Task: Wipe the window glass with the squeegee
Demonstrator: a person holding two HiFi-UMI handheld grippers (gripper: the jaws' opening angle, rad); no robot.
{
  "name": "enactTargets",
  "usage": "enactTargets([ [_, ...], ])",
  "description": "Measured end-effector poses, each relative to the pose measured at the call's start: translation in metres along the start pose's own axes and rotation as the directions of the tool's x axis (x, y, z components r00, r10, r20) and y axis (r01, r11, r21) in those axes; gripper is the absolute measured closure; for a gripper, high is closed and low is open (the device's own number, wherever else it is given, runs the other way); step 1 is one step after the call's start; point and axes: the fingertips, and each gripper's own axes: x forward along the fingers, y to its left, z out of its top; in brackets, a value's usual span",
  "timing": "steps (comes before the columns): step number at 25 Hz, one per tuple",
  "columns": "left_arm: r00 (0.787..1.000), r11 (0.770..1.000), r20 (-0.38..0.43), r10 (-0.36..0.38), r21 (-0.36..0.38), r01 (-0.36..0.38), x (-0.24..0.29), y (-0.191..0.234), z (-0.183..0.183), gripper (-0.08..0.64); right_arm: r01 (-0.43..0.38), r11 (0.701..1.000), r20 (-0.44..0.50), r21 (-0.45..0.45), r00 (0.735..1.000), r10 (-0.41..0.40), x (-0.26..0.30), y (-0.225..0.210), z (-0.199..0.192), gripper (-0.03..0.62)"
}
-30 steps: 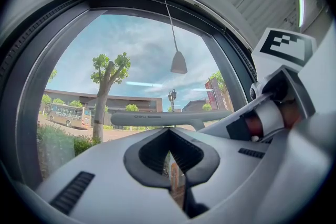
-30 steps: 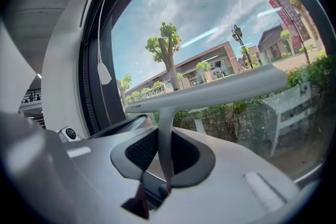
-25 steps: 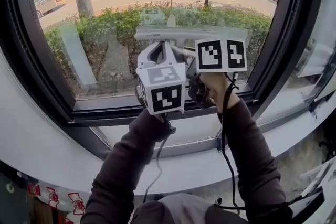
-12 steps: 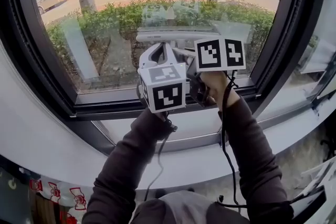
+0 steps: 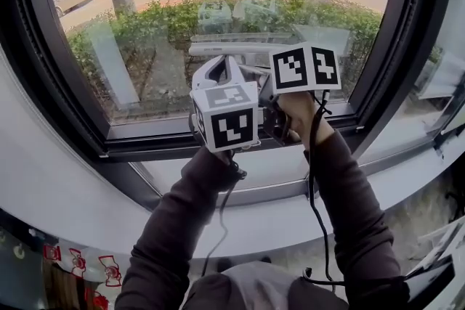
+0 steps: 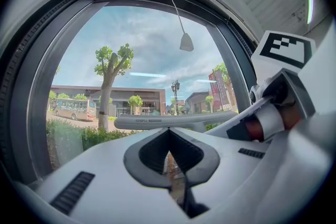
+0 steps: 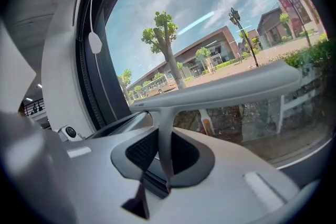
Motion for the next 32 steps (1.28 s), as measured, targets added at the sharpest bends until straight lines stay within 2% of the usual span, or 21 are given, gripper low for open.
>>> enactTargets([
  [32, 0.988, 1.000, -0.152, 0.010, -0.022, -0.014, -0.017, 0.007, -0.066, 0.561, 0.008, 0.999, -0.152, 0.036, 0.988, -0.003, 0.019, -0.006, -0.064, 0.541],
])
